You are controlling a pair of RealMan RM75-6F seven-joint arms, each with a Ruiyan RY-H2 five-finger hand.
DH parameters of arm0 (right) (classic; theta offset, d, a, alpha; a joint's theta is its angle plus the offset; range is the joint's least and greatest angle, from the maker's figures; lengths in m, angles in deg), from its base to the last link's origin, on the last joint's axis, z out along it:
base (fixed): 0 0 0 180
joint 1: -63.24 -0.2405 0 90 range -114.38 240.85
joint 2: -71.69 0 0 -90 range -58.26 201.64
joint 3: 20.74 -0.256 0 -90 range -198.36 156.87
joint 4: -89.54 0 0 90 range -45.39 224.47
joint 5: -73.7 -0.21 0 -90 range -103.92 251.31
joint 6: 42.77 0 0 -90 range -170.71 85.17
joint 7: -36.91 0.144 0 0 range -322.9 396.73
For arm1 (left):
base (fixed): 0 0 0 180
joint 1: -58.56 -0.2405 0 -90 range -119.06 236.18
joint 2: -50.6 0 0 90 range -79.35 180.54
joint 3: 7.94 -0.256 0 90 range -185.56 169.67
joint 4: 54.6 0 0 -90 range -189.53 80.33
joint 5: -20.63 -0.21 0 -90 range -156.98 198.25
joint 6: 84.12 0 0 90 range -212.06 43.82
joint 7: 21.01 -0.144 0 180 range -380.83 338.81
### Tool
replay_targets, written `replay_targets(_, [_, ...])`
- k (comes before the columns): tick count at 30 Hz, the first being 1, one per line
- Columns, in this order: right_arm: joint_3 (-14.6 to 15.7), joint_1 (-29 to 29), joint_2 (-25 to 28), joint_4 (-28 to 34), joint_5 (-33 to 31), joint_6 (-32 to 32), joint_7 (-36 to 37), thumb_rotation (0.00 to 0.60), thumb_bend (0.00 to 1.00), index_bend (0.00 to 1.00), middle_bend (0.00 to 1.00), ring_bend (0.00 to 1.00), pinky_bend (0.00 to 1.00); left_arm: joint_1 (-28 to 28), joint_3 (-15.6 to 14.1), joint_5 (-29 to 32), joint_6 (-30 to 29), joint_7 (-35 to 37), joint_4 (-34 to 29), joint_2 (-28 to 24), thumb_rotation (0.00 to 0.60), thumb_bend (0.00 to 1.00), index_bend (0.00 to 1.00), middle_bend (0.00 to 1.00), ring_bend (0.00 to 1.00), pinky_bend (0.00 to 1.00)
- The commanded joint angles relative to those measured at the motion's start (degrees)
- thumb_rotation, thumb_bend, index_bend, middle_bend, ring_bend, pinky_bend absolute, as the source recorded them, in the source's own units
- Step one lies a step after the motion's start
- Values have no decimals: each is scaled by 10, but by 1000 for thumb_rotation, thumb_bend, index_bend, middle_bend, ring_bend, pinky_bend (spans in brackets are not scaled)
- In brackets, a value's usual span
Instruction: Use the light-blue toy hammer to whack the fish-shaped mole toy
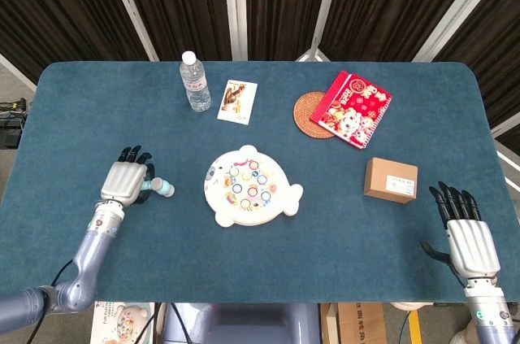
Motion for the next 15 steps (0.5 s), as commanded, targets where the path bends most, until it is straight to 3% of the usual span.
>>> replay_targets(1, [0,0,0,0,-1,0,0,600,198,0,0,0,0,2,-2,1,-1,0,2,3,600,491,483,172,0,12])
replay_targets(15, [0,0,1,2,-2,1,1,600,197,0,0,0,0,10,-9,12,-2,2,17,20,600,507,489,173,0,12])
